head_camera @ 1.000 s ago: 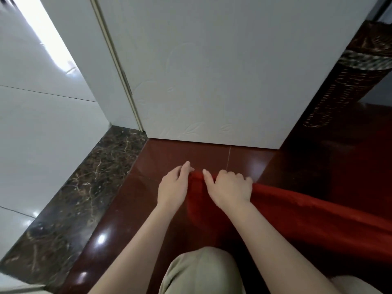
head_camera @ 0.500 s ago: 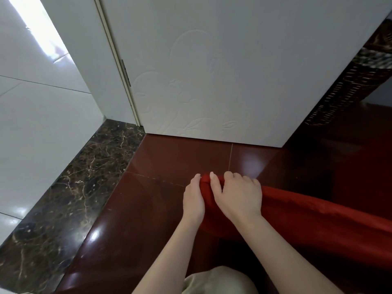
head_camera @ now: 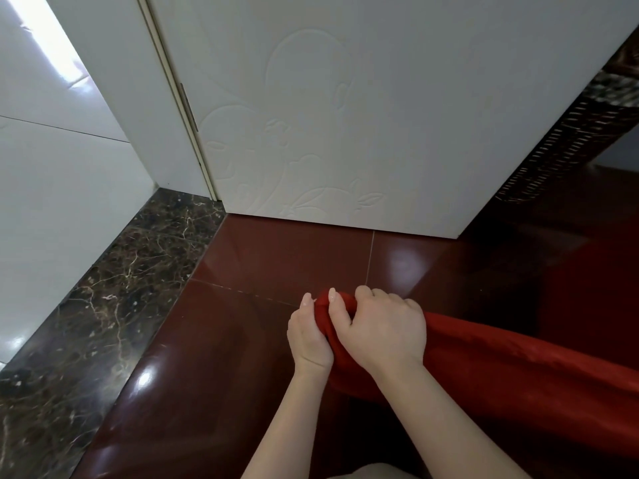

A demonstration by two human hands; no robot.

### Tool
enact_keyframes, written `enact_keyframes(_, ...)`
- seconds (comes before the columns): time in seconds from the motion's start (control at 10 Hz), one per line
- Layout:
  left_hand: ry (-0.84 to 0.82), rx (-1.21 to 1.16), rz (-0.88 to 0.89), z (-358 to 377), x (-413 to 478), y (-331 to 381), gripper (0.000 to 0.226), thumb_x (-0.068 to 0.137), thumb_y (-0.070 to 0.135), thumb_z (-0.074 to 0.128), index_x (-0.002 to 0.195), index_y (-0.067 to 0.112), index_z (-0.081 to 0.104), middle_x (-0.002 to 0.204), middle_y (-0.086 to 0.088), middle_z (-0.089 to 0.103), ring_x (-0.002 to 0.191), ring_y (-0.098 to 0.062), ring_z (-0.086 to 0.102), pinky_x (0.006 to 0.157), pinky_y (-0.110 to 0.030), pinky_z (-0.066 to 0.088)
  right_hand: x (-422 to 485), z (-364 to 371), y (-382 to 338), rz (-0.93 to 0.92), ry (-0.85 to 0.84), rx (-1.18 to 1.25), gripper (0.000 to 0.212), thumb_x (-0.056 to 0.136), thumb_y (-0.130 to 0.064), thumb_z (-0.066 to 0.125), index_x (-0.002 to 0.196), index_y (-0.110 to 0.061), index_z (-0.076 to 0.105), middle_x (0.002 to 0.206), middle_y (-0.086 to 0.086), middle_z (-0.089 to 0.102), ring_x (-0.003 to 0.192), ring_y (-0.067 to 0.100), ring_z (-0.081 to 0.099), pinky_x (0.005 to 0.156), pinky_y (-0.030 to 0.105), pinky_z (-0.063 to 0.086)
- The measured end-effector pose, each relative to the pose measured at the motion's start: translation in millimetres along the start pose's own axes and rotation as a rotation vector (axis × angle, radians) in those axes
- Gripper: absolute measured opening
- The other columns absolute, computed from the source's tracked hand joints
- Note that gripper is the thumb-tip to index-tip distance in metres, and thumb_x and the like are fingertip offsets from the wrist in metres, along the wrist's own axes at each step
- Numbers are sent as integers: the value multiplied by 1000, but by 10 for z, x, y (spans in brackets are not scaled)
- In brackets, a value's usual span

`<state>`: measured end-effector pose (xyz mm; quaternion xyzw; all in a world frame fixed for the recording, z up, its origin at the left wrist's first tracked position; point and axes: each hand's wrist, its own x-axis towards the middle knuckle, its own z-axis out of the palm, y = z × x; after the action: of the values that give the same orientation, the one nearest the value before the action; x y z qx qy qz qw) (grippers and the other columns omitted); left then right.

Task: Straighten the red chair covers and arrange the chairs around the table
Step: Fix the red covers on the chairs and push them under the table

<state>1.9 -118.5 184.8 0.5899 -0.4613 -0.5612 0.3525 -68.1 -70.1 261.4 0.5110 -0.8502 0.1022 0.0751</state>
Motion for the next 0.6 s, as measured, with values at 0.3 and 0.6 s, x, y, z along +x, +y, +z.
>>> enact_keyframes(0.3, 11, 88, 145, 40, -273, 158, 49, 77, 64, 30, 76, 36, 70, 78, -7, 68, 79, -31, 59, 87, -45, 48, -77, -180, 212, -39, 25, 76, 61, 86, -67, 32, 52, -21, 52, 50, -6, 55, 49, 18, 56, 55, 30, 36)
enact_keyframes(0.6, 134, -30, 199, 96, -874, 795, 49, 88, 49, 25, 61, 30, 62, 56, 12, 61, 57, -2, 54, 67, -34, 42, -140, -963, 450, -17, 35, 127, 63, 83, -72, 29, 53, -22, 52, 52, -6, 56, 53, 19, 58, 58, 30, 37)
